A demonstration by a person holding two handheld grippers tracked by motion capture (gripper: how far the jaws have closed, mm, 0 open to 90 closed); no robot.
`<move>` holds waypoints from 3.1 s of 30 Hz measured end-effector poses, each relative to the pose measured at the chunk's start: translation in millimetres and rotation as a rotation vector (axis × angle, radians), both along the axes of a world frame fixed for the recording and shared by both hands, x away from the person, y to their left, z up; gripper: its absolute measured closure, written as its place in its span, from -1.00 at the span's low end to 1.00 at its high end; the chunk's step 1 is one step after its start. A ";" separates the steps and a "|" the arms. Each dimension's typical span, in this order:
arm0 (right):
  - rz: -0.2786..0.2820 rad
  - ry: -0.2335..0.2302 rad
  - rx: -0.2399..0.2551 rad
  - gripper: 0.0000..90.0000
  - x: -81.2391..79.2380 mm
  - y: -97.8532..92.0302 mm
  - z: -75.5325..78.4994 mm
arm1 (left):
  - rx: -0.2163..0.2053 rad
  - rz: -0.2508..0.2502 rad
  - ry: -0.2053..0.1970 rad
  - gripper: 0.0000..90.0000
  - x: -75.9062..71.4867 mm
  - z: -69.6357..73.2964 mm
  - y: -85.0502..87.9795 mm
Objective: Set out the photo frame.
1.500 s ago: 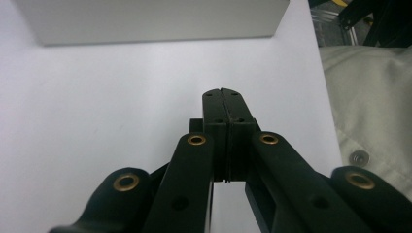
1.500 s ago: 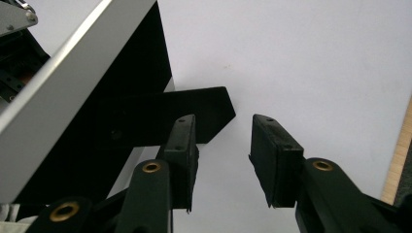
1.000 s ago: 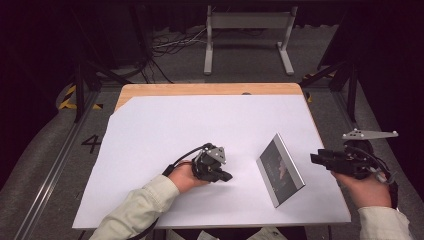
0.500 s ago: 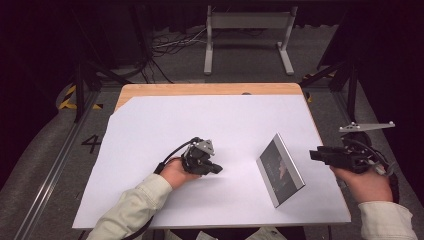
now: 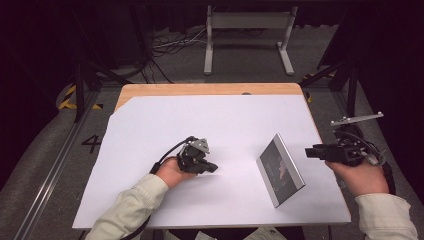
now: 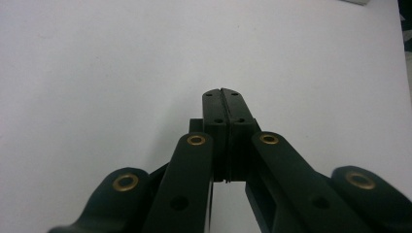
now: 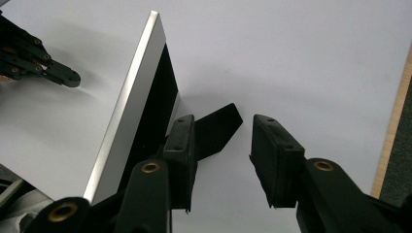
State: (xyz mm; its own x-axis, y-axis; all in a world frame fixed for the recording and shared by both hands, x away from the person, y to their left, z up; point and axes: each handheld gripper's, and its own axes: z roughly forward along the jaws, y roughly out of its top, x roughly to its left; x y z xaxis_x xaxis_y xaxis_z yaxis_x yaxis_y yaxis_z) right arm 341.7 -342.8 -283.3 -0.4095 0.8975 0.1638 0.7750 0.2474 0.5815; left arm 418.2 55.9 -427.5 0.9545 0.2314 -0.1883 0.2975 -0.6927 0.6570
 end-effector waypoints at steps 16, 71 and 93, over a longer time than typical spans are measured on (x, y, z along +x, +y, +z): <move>-0.012 0.093 -0.026 0.36 10.8 8.8 8.1 | 0.005 0.008 0.012 1.00 1.1 -0.5 2.2; 0.069 0.166 -0.045 0.31 12.2 60.0 7.2 | -0.006 0.041 0.004 0.98 1.5 0.8 5.3; 0.100 0.228 -0.097 0.51 20.5 74.8 -16.7 | -0.003 0.047 0.007 0.98 1.9 -0.1 7.2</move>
State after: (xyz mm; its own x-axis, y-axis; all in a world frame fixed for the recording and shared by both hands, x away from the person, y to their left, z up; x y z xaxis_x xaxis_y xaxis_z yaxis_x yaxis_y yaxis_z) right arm 362.2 -267.9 -300.0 -0.4596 0.8702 0.1775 0.8519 0.3755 0.3650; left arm 420.0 63.1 -427.5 0.9412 0.2756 -0.1955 0.3343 -0.6758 0.6570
